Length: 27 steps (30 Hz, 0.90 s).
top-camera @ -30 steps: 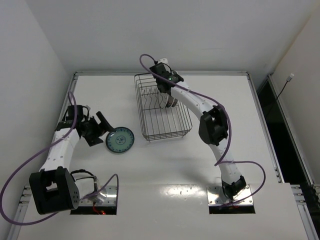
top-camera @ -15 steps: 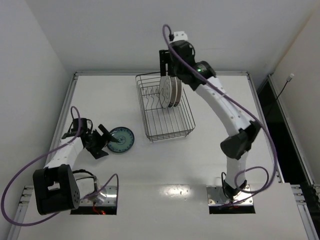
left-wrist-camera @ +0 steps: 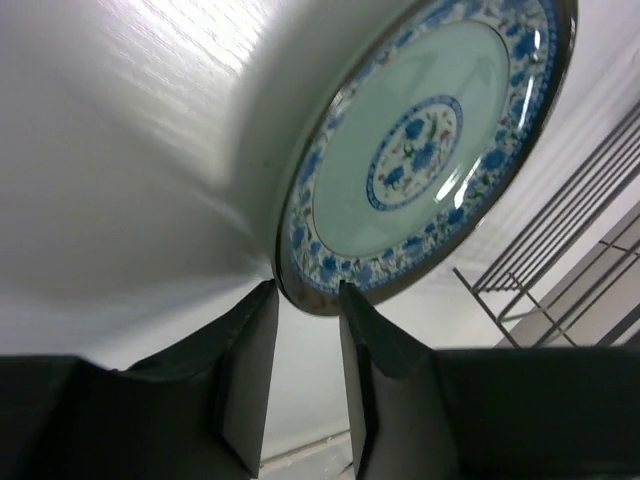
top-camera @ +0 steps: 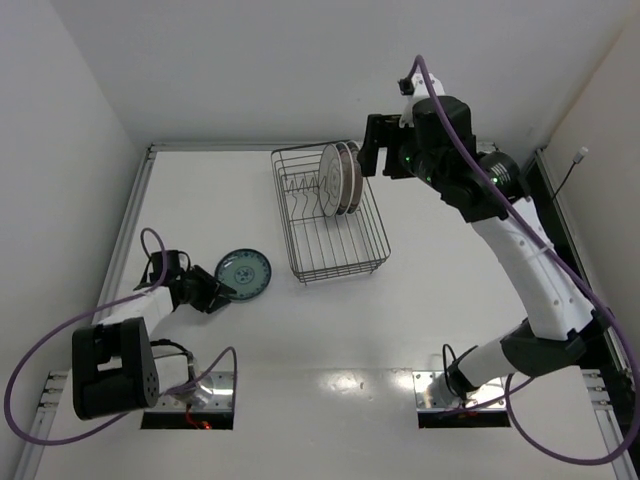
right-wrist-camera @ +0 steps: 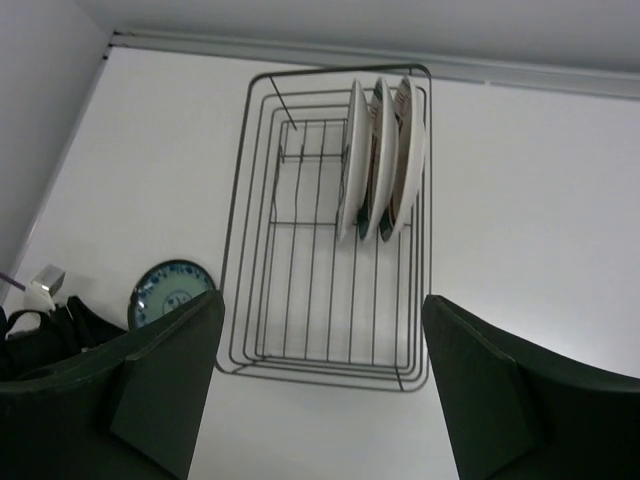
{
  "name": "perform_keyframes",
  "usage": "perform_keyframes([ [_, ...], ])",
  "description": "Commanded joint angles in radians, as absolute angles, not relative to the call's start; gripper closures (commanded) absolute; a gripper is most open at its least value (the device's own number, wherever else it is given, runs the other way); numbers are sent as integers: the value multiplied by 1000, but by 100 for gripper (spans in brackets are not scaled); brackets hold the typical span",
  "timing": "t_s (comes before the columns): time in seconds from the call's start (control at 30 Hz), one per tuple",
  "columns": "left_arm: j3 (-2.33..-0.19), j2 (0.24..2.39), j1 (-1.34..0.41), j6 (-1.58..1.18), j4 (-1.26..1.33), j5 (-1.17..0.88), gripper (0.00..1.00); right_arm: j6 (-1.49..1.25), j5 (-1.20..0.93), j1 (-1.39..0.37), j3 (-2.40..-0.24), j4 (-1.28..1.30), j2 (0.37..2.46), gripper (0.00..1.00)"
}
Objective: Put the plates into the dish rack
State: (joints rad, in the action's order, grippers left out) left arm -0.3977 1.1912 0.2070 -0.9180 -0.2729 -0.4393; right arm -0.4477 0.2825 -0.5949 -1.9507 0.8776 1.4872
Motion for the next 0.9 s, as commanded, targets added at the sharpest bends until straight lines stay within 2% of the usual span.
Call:
perform_keyframes([
  [0.0, -417, 1256, 219, -940, -155, -436, 73, -468, 261, -580, -1939, 922, 1431, 23],
  [0.03, -417, 1276, 219, -924, -146, -436, 78, -468, 270, -571, -1939, 922, 1411, 21],
  [0.23, -460, 1335, 219, -890, -123, -460, 94, -468, 279, -551, -1919, 933, 1388, 17],
  [0.27, -472, 1335, 219, -890, -123, -471, 100, -468, 267, -551, -1908, 933, 1388, 17],
  [0.47, -609, 1283, 219, -859, -163, -543, 100, -489, 180, -531, -1870, 908, 1388, 17],
  [0.53, -662, 1252, 219, -859, -163, -603, 100, -489, 94, -520, -1832, 865, 1388, 16],
  [0.7, -735, 1129, 219, -877, -88, -745, 100, -503, -354, -486, -1721, 683, 1437, 11],
  [0.77, -718, 1102, 219, -934, 18, -807, 100, -552, -518, -476, -1602, 580, 1437, 11],
  [0.87, -684, 1069, 184, -1006, 144, -920, 100, -633, -639, -453, -1432, 402, 1437, 11],
])
